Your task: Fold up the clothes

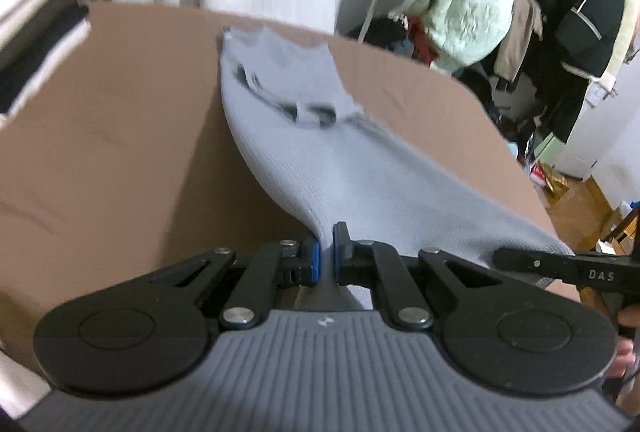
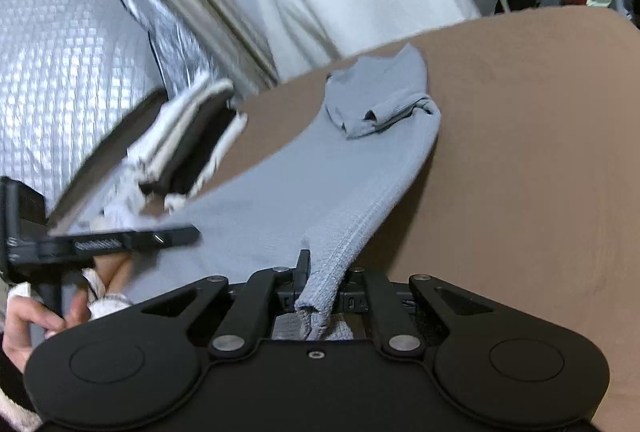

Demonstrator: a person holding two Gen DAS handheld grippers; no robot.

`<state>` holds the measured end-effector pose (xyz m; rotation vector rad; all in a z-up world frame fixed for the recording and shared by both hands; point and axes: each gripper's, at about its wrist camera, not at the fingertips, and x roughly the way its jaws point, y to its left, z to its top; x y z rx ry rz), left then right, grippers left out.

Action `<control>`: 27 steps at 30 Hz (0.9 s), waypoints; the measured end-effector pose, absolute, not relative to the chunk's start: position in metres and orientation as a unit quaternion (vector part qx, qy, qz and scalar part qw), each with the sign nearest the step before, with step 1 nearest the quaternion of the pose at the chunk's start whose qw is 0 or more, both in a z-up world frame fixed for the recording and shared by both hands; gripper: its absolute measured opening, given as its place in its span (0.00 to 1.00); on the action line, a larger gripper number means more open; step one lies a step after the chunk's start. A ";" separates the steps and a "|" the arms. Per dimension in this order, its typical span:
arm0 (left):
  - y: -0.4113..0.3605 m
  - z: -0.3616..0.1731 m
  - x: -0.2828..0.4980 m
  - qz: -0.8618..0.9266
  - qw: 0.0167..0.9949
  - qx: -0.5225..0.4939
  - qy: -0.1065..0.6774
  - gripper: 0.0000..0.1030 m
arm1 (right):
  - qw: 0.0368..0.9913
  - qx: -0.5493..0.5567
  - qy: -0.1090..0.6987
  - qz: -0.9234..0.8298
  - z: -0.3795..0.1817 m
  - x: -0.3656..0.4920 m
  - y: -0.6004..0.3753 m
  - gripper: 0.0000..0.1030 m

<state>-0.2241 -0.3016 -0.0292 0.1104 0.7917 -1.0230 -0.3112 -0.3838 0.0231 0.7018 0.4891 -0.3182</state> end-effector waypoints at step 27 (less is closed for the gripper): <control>-0.284 -0.008 -0.108 -0.460 0.775 -0.018 0.434 0.06 | 0.889 0.346 0.299 -0.036 0.077 -0.240 -0.403 0.08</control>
